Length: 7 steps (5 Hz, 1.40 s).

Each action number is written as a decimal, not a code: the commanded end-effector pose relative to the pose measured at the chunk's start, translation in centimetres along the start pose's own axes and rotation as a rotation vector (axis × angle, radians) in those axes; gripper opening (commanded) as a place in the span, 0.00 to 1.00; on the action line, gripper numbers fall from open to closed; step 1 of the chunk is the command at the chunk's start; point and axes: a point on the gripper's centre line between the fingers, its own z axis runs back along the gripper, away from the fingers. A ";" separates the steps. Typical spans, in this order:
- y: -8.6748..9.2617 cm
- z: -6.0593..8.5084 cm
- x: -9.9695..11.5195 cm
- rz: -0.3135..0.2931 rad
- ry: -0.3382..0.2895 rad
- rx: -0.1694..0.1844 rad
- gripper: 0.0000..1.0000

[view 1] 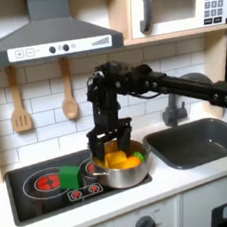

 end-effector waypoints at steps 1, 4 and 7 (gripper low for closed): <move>0.6 -0.8 0.7 0.029 0.018 0.020 1.00; 0.6 -1.0 0.9 0.044 0.020 0.025 1.00; 1.8 -2.1 0.8 0.084 0.044 0.034 1.00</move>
